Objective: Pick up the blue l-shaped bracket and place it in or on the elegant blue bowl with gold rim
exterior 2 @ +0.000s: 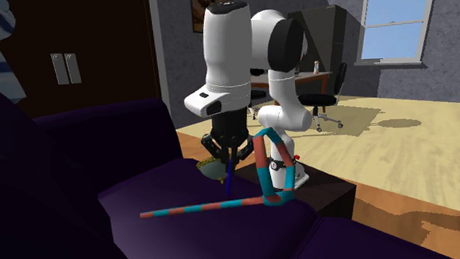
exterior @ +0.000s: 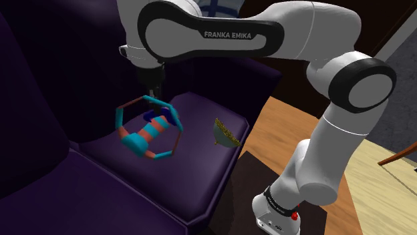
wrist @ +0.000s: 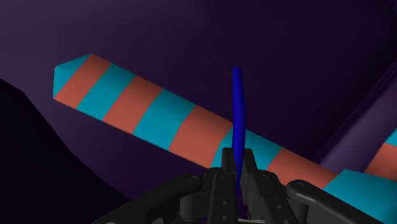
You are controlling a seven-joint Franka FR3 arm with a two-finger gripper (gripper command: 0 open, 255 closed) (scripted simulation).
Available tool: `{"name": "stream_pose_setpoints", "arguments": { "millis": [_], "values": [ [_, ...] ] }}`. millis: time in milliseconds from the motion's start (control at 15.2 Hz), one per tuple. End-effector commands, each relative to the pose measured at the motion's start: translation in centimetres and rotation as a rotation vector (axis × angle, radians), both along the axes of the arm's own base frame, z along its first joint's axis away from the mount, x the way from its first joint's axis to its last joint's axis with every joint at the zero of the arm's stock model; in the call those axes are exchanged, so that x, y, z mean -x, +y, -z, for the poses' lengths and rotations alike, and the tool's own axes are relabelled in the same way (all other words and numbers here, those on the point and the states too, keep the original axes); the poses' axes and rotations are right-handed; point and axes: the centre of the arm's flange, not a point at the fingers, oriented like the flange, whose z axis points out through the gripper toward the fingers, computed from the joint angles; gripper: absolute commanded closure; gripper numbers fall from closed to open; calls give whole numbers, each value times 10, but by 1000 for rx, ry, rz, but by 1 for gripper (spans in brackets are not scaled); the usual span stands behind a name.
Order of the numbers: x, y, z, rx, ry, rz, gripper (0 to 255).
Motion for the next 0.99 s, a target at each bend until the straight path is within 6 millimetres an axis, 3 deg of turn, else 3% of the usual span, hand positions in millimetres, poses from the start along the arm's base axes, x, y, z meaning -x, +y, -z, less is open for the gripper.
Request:
{"name": "stream_pose_setpoints", "arguments": {
  "millis": [0, 924],
  "values": [
    [0, -1, -7, 0, 0, 0, 255],
    [84, -165, -16, 0, 0, 0, 255]
  ]
}}
